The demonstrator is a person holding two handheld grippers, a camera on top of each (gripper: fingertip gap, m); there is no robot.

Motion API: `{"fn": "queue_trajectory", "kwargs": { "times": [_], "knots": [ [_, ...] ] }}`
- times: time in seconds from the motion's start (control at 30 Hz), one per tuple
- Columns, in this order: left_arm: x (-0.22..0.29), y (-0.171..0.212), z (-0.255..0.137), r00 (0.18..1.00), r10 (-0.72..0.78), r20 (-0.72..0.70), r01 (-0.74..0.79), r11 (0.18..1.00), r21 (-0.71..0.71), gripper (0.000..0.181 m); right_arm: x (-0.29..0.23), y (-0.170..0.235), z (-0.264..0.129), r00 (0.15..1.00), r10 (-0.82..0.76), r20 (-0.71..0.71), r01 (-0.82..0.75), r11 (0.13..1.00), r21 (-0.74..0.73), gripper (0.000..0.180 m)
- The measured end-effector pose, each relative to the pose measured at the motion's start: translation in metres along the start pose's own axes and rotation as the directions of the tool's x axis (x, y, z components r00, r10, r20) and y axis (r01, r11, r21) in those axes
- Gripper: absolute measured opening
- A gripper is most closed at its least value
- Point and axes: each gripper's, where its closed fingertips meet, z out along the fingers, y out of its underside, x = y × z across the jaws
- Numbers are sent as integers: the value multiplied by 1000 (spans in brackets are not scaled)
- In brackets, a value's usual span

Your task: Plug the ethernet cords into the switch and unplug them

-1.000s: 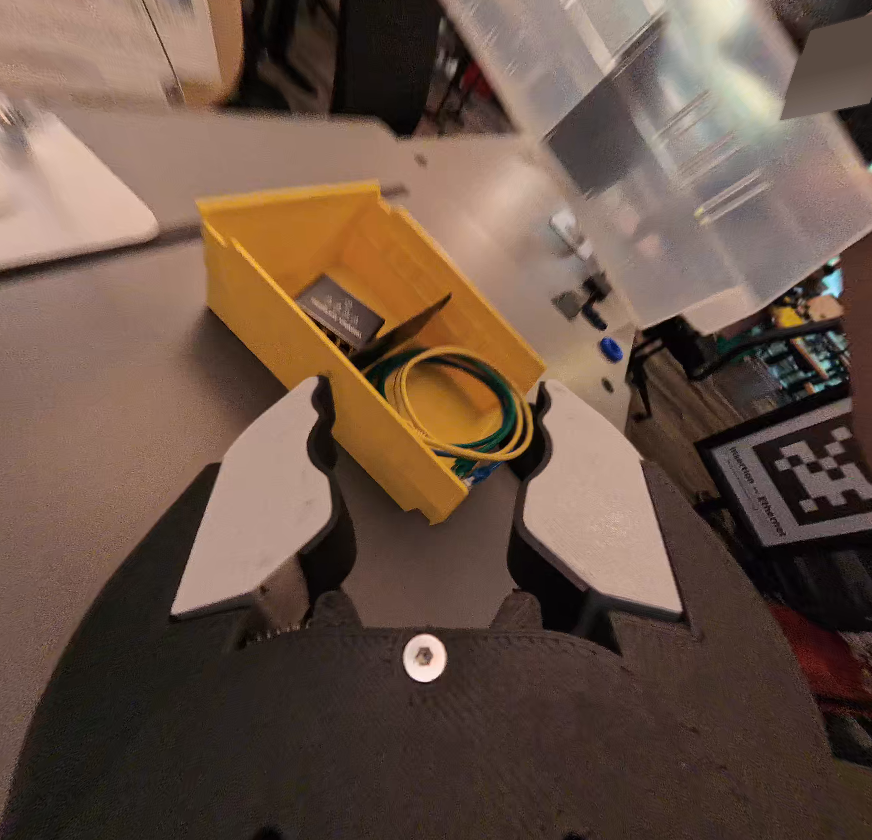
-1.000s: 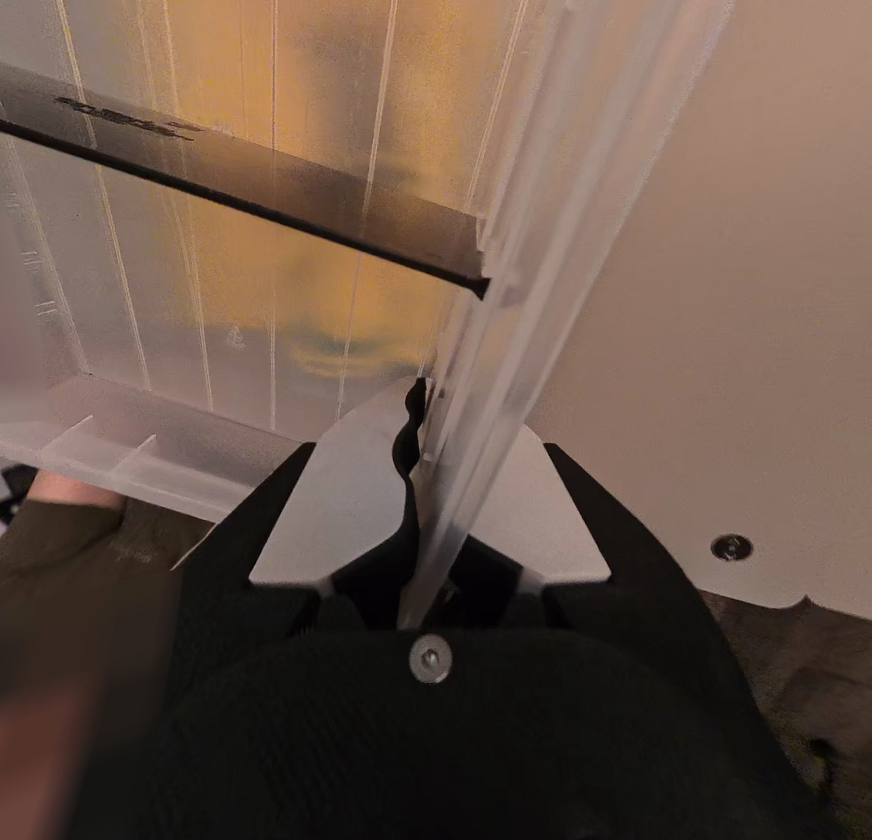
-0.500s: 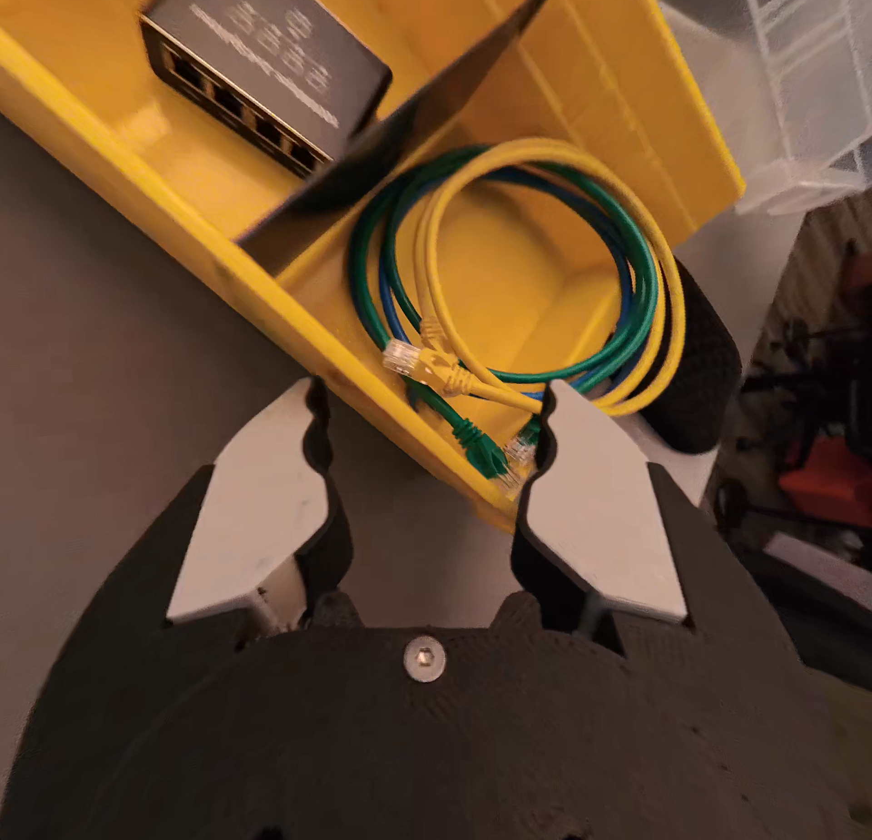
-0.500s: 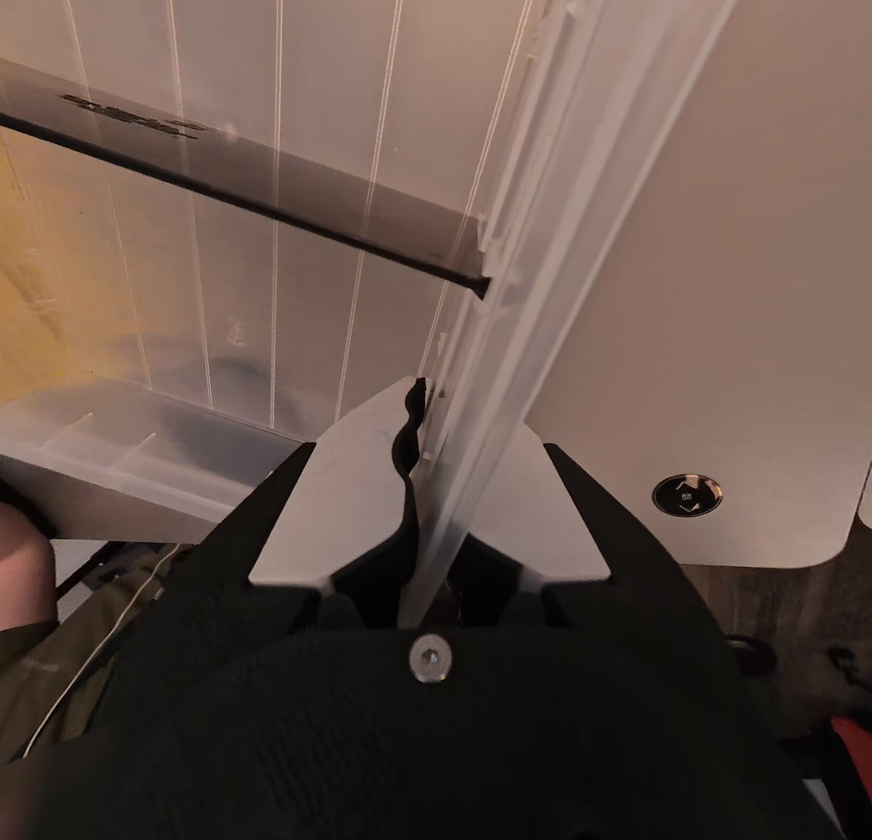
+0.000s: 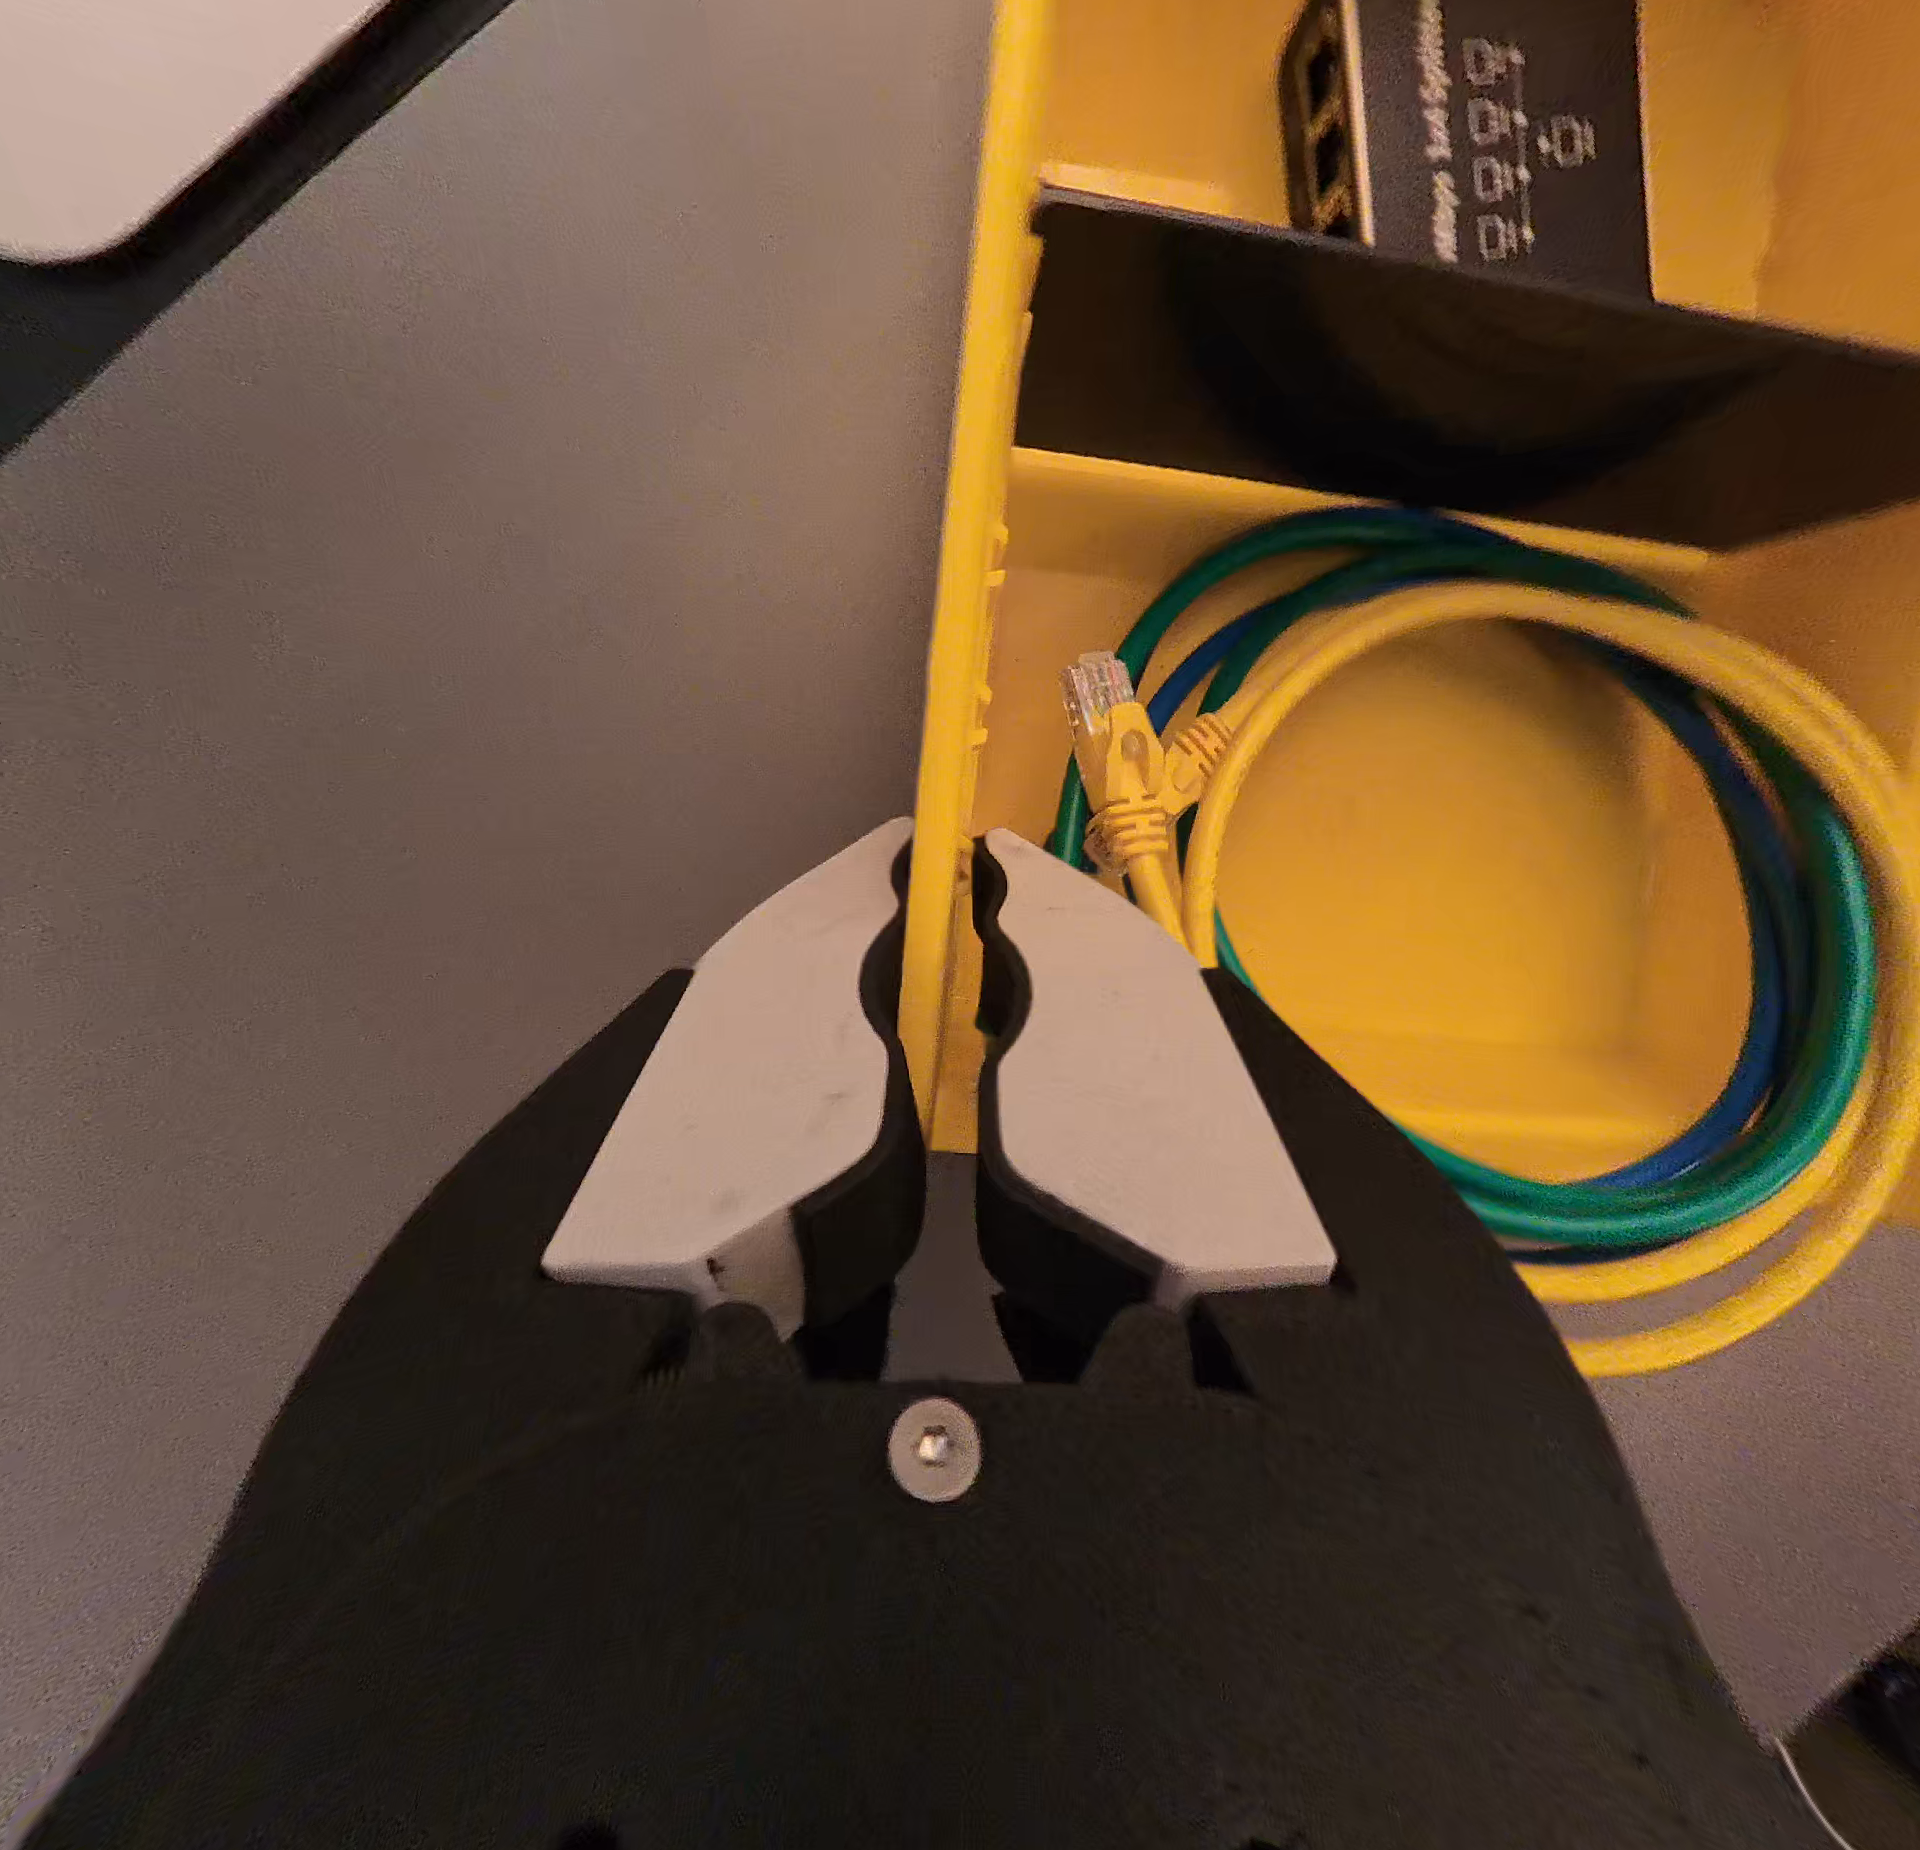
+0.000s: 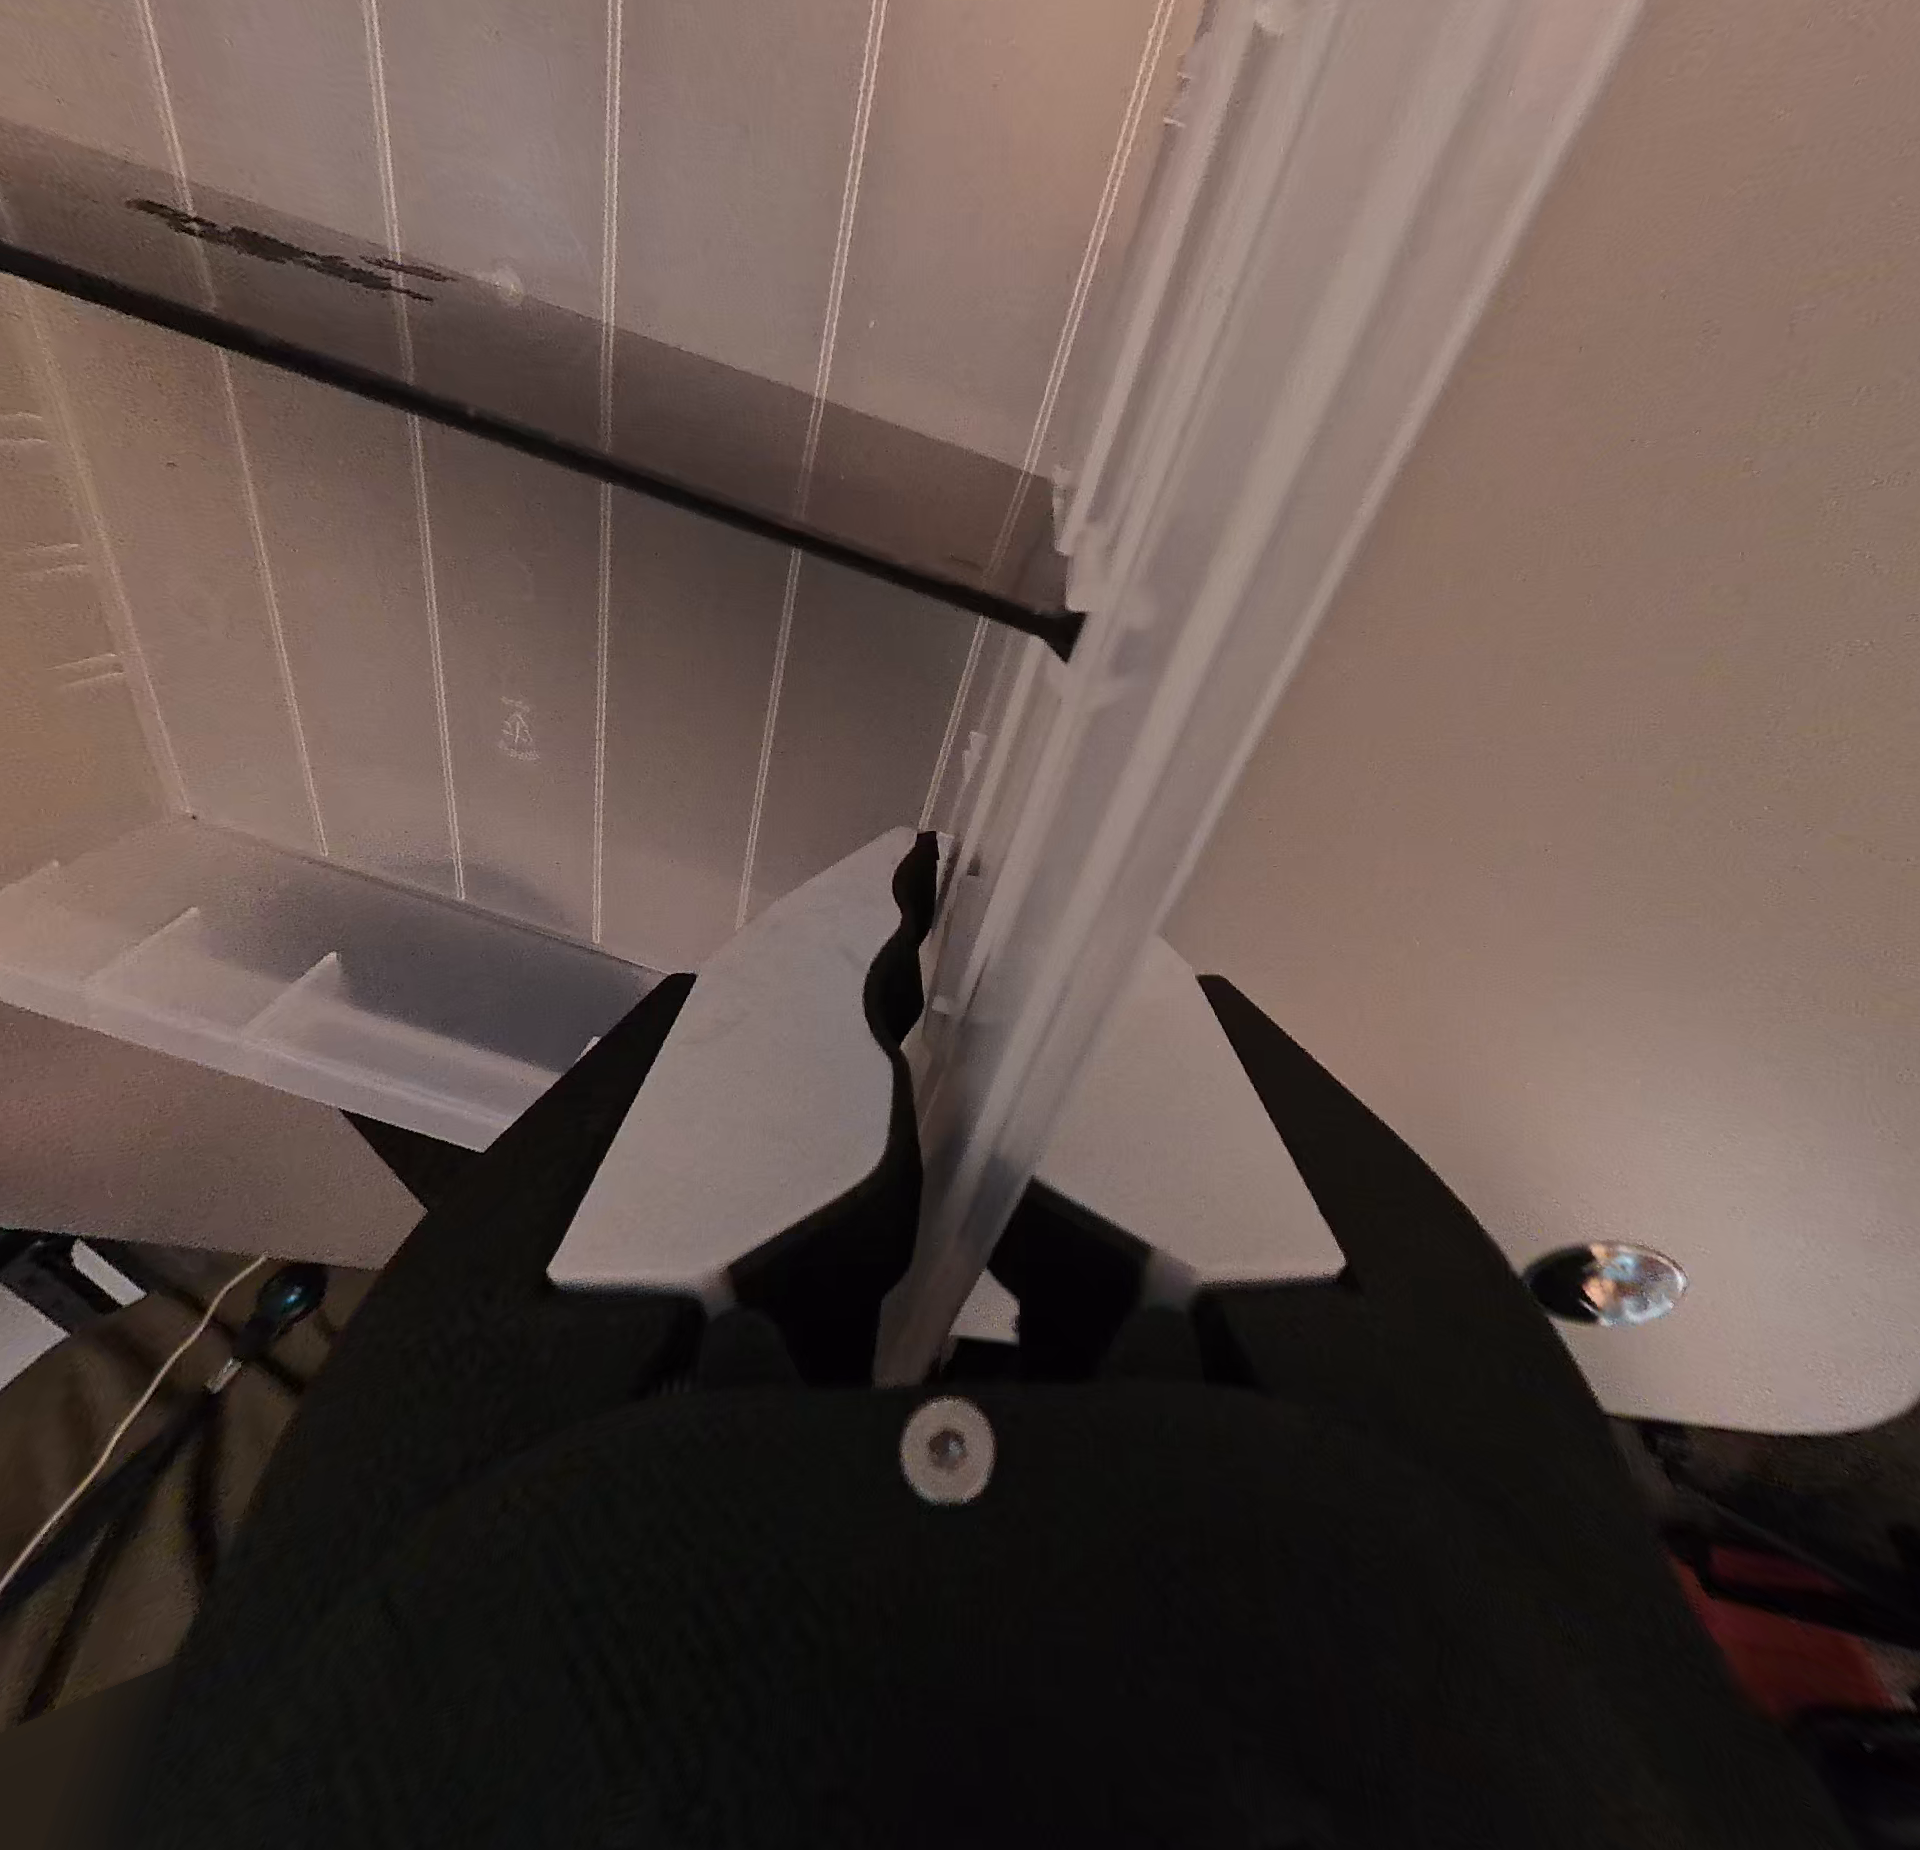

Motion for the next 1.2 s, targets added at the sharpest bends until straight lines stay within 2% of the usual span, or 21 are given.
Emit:
{"fn": "queue_trajectory", "kwargs": {
  "times": [0.03, 0.17, 0.33, 0.43, 0.53, 0.6, 0.67, 0.77, 0.83, 0.87, 1.0, 1.1, 1.13, 1.2],
  "knots": [
    [-11, 7, -5, 999, -36, -13, 36, 999, -10, 7, -4, -4, 2, 1000, -7, -4, 7, 1000, 5, 5],
    [-56, 45, -30, 986, -162, -32, 159, 985, -66, 8, -18, -18, 9, 996, -78, -49, 78, 997, -1, 5],
    [-114, 115, -73, 936, -347, 53, 351, 923, -160, 8, -39, -30, 13, 986, -152, -70, 150, 988, -28, 5],
    [-110, 165, -100, 899, -438, -5, 421, 867, -267, 11, -49, -37, 14, 981, -183, -72, 180, 983, -38, 6],
    [-100, 194, -117, 886, -462, -48, 424, 846, -322, 15, -56, -42, 16, 976, -203, -74, 200, 979, -48, 6],
    [-98, 197, -125, 871, -485, -82, 440, 843, -310, 16, -59, -45, 16, 973, -216, -76, 213, 976, -52, 6],
    [-106, 184, -134, 851, -515, -106, 488, 848, -205, 18, -60, -46, 16, 972, -222, -79, 218, 974, -57, 6],
    [-135, 160, -143, 818, -569, -80, 569, 822, -28, 31, -59, -48, 16, 965, -247, -92, 242, 968, -61, 8],
    [-150, 151, -140, 809, -586, -52, 588, 809, 25, 40, -58, -52, 16, 952, -280, -119, 275, 960, -59, 10],
    [-154, 150, -137, 808, -589, -31, 589, 808, 24, 45, -57, -53, 16, 948, -288, -135, 283, 957, -59, 12],
    [-150, 154, -116, 820, -572, -8, 570, 818, -77, 43, -54, -54, 15, 934, -303, -189, 296, 953, -65, 19],
    [-143, 156, -103, 829, -559, -9, 552, 821, -145, 28, -55, -54, 15, 934, -294, -201, 286, 956, -67, 20],
    [-139, 156, -100, 830, -557, -18, 547, 820, -167, 18, -55, -55, 15, 932, -302, -203, 294, 953, -67, 20],
    [-139, 158, -96, 837, -547, 13, 538, 820, -193, 13, -55, -56, 15, 923, -323, -209, 316, 946, -68, 22]
  ]
}}
